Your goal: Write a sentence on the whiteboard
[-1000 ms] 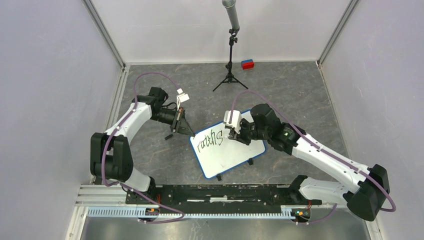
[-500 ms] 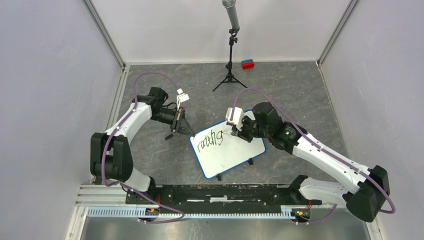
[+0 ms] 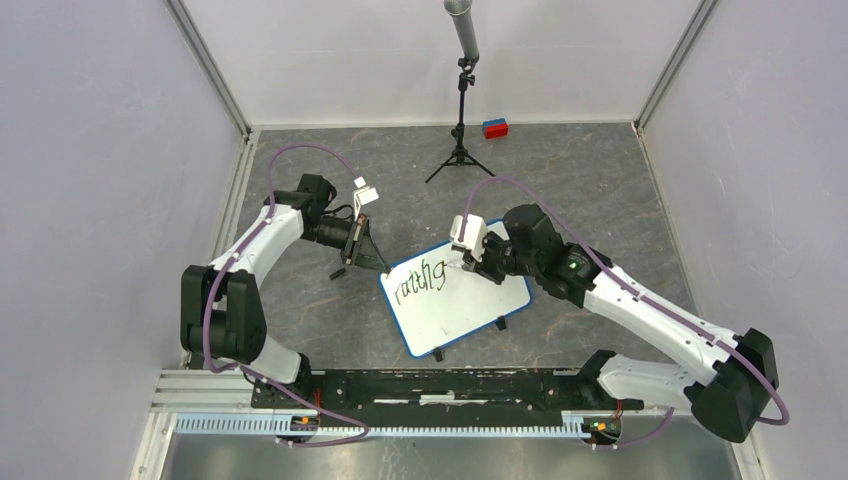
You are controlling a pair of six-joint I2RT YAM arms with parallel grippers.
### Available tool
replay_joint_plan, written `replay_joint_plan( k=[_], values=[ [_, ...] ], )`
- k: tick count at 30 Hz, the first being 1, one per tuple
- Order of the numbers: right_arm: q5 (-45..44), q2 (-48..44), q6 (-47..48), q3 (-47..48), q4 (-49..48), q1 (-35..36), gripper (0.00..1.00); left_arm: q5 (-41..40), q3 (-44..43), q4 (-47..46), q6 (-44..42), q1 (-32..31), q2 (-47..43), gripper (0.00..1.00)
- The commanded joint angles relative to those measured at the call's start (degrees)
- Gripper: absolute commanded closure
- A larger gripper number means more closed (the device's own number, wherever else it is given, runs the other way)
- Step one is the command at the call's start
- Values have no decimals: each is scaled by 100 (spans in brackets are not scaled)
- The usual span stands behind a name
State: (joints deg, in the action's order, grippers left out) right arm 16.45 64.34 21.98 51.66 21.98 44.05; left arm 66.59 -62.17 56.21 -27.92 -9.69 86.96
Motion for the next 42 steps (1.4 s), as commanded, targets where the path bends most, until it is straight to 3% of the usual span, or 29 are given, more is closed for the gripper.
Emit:
replay_joint_plan(
  k=[1, 14, 42],
  values=[
    [-240, -151, 96, -35, -20, -90, 100, -65, 126, 82, -298, -77, 4, 98],
    [171, -161, 16, -427, 14, -90, 100, -59, 126, 78, -300, -77, -12, 98],
    [-260, -125, 284, 176, 204, -378, 100, -63, 135, 76, -309, -77, -25, 98]
  ],
)
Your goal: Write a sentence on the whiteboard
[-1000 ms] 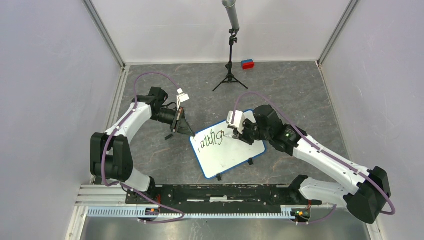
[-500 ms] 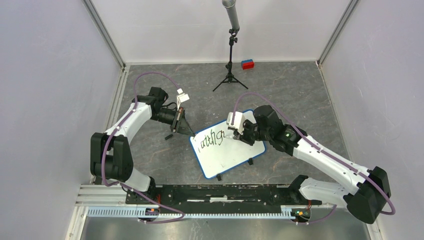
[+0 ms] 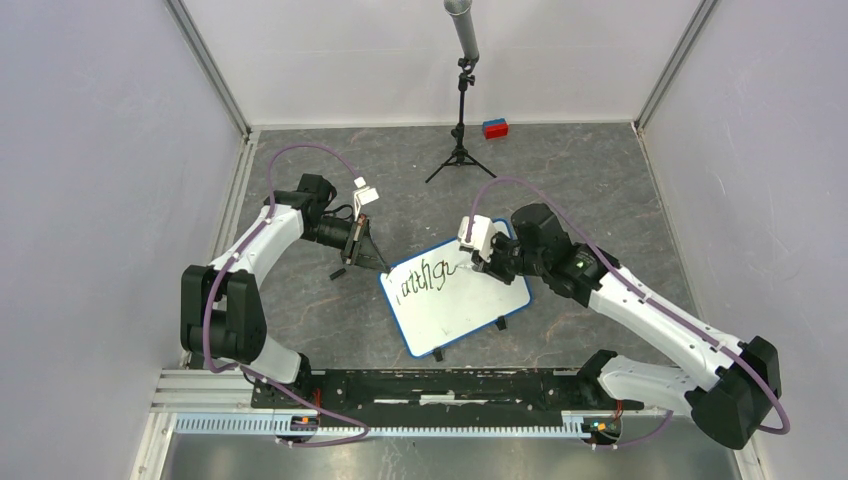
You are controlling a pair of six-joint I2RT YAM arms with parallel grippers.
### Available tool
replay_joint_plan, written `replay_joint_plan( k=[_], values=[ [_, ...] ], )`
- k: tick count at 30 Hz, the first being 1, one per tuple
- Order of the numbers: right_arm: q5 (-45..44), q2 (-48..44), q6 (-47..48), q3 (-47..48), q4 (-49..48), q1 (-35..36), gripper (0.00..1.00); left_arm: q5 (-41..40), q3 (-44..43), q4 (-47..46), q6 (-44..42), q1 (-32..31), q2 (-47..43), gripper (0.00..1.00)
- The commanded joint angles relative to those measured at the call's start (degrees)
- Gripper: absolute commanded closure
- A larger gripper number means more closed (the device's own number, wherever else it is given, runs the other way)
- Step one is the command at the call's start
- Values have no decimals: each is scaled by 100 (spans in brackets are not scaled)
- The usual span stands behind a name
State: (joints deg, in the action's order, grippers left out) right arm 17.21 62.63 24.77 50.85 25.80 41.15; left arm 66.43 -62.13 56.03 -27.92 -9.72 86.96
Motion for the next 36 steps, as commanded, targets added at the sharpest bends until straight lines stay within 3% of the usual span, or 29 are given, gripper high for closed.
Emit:
replay_joint_plan(
  k=[1, 36],
  values=[
    [-302, 55, -24, 272, -204, -89, 100, -51, 131, 95, -310, -79, -27, 97],
    [-311, 151, -123, 344, -347, -220, 100, -56, 157, 95, -336, -75, -41, 98]
  ],
)
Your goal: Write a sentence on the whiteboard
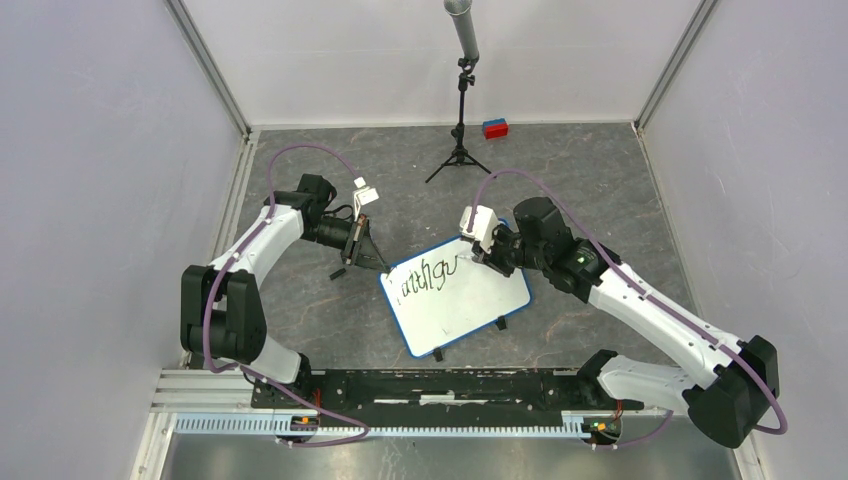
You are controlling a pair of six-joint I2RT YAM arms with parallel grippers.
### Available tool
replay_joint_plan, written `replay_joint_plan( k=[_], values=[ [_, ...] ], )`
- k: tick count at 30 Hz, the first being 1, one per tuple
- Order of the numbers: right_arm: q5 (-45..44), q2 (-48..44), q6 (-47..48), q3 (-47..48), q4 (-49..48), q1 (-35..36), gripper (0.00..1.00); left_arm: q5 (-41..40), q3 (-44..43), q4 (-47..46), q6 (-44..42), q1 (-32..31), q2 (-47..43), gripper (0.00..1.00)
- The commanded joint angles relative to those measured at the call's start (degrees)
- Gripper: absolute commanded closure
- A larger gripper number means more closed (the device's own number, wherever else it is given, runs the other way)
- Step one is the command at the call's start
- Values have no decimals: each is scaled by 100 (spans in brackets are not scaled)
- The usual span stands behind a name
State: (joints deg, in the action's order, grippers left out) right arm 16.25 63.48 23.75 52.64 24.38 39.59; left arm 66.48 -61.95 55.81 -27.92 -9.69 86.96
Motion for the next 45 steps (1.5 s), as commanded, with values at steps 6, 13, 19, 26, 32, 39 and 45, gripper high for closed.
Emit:
replay_joint_plan(
  k=[6, 13, 19, 26, 32, 39, 45],
  values=[
    [37, 7, 7, -19, -64, -62, 100, -57, 140, 120, -341, -78, -34, 98],
    [195, -66, 43, -281, 2, -57, 100, -57, 140, 119, -344, -77, -21, 97],
    [238, -120, 28, -401, 14, -57, 100, -56, 140, 114, -349, -83, -12, 98],
    [273, -204, 60, -531, 83, -57, 100, -55, 166, 119, -364, -85, 1, 97],
    [234, -219, 137, -436, 188, -61, 100, -47, 149, 115, -380, -94, 53, 97],
    [351, -230, 243, -18, 544, -57, 100, -47, 148, 119, -389, -103, 44, 98],
    [186, -332, 298, 140, 548, -73, 100, -40, 131, 116, -381, -112, 27, 97]
  ],
)
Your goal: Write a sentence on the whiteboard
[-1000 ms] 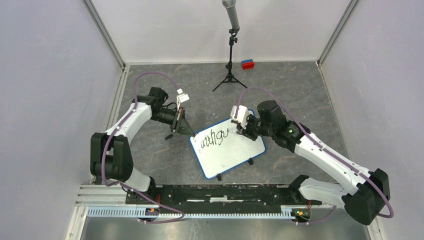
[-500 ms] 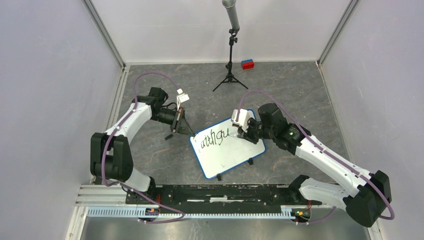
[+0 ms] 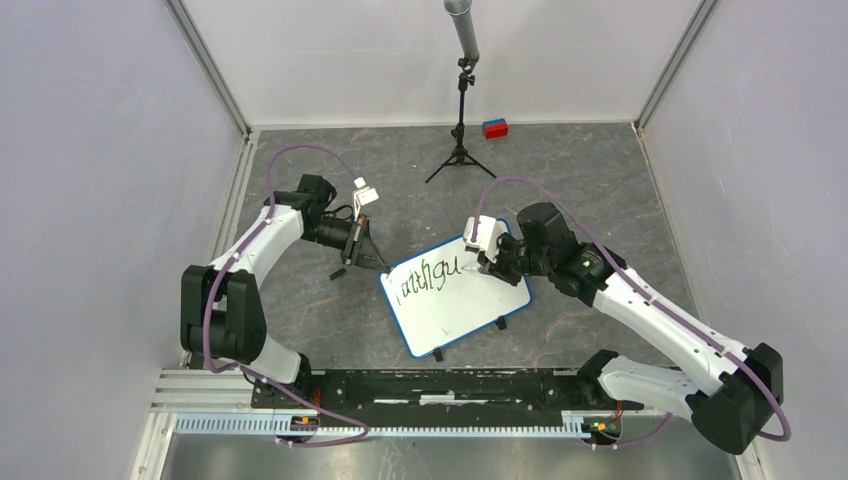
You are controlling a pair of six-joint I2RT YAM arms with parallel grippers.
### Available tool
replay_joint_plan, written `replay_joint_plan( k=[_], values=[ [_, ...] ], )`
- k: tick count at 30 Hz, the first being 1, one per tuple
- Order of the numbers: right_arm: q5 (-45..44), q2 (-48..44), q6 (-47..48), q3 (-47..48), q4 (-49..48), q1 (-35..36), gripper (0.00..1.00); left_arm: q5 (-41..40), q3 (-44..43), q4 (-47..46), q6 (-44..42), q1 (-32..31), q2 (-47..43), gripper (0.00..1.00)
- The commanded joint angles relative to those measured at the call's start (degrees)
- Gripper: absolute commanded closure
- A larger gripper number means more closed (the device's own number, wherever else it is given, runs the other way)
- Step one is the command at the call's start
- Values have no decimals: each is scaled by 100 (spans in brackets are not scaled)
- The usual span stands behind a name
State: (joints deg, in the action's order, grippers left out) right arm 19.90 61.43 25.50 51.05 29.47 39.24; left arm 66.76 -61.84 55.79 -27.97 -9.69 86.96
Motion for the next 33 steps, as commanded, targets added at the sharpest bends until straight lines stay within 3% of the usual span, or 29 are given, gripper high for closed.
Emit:
replay_joint_plan(
  k=[1, 14, 23, 33],
  values=[
    [-186, -130, 122, 292, 12, -56, 100, -69, 120, 121, -369, -112, 17, 97],
    [-39, -83, 113, 247, -256, -268, 100, -61, 129, 120, -367, -112, -49, 98],
    [584, -11, 71, 449, -231, -268, 100, -49, 129, 121, -384, -112, -25, 97],
    [233, 157, -16, 468, -433, -268, 100, -49, 138, 120, -385, -112, -70, 97]
  ],
)
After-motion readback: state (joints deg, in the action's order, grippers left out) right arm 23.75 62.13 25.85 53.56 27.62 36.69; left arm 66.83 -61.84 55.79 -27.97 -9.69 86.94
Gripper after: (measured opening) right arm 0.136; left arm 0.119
